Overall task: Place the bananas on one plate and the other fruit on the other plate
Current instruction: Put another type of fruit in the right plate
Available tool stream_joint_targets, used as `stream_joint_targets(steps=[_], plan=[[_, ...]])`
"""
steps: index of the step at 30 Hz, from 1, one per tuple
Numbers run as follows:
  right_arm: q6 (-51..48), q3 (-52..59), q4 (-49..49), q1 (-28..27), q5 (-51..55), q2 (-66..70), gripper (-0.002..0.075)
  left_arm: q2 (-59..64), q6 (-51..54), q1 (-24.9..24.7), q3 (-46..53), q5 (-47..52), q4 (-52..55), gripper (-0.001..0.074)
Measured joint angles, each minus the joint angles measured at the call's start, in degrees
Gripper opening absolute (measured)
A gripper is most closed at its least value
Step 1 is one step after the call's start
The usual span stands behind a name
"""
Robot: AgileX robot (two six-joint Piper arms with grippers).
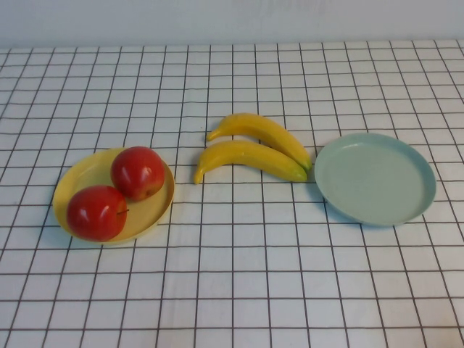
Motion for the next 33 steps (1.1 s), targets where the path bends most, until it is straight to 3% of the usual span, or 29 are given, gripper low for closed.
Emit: stream_joint_targets(steps=[9,33], plan=[[0.0,0.0,0.0,0.0,0.0,0.0,-0.0015,-1.8,-2.0,5.8,0.1,4.4,0.3,-0.0001],[0.0,0.0,0.0,0.0,0.0,0.0,-0.0015,-2.0,-2.2,6.1,0.1,6.1,0.3,-0.0001]])
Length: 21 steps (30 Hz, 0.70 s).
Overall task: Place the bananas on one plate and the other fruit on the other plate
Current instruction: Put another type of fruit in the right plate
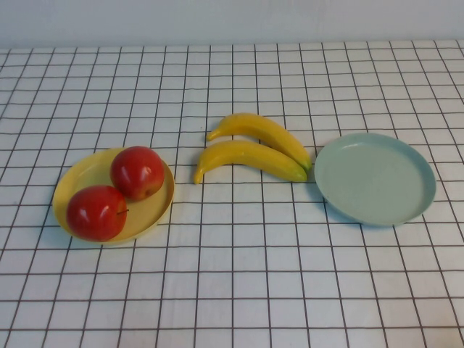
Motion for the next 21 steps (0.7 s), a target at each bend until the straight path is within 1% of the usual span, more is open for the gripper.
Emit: stream_joint_targets(steps=[17,19,21], plan=[[0.0,-0.3,0.0,0.0,0.1,0.0,-0.0015,0.0,0.0,0.0,0.0,0.0,0.0,-0.0001],[0.0,-2.9,0.0,0.0,1.2,0.0,-0.0015,0.0,0.0,0.0,0.0,0.0,0.0,-0.0001],[0.0,-8.3,0.0,0.0,2.5,0.0,-0.0015,0.0,0.0,0.0,0.0,0.0,0.0,-0.0001]])
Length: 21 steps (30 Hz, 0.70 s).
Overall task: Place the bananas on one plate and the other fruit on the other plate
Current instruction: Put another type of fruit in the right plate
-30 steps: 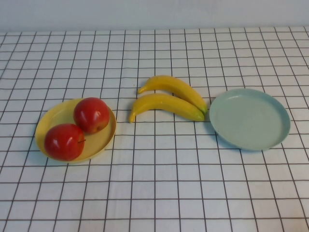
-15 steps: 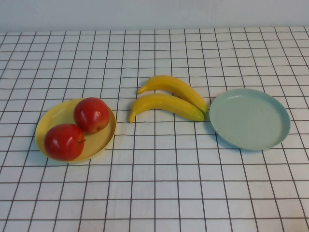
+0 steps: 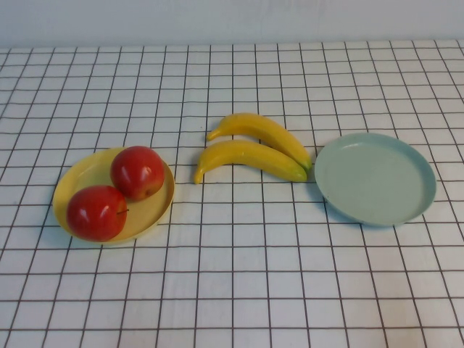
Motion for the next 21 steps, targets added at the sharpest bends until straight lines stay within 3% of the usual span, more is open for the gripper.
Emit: stream_joint_targets(steps=[5,8,15,21], plan=[[0.0,-19.6,0.0,0.0,13.0,1.1,-0.0015,0.0,0.0,0.0,0.0,0.1,0.0,-0.0001],[0.0,-25.8,0.0,0.0,20.1,4.1,-0.0015,0.0,0.0,0.0,0.0,0.1,0.0,-0.0001],[-2.8,-25.5,2.7,0.0,10.7,10.3,-0.0015,0.0,0.0,0.0,0.0,0.3,0.0,-0.0001],[-14.1,-27.3,13.5,0.0,16.2,21.4,-0.0015,0.0,0.0,0.0,0.0,0.3,0.0,-0.0001]])
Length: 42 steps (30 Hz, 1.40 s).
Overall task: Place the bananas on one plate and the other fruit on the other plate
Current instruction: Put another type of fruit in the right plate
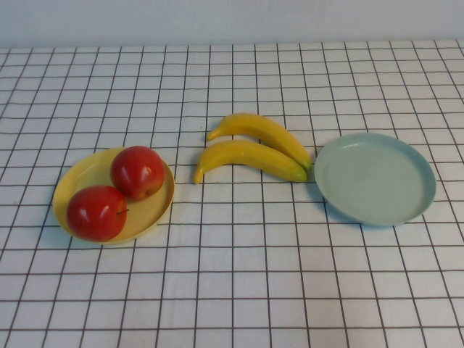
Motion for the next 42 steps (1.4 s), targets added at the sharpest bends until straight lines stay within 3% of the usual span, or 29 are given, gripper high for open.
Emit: stream_joint_targets(steps=[5,10,14,20,22,34,42], plan=[[-12.1,-6.9,9.7,0.0,7.4,17.8,-0.0009,0.0,0.0,0.0,0.0,0.0,0.0,-0.0002],[-23.5,-15.7,16.9,0.8,13.4,33.8,0.0053,0.0,0.0,0.0,0.0,0.0,0.0,-0.0002],[-26.7,-22.6,14.3,6.6,14.3,42.7,0.0174,0.0,0.0,0.0,0.0,0.0,0.0,-0.0002],[-27.4,-32.2,4.9,19.4,11.0,55.9,0.0452,0.0,0.0,0.0,0.0,0.0,0.0,-0.0001],[-27.4,-36.1,2.7,22.3,11.1,60.4,0.0495,0.0,0.0,0.0,0.0,0.0,0.0,-0.0002],[-27.4,-62.0,-14.5,33.2,22.2,88.6,0.0524,0.0,0.0,0.0,0.0,0.0,0.0,-0.0002],[-27.5,-77.0,-17.9,34.4,22.9,100.1,0.0524,0.0,0.0,0.0,0.0,0.0,0.0,-0.0002]])
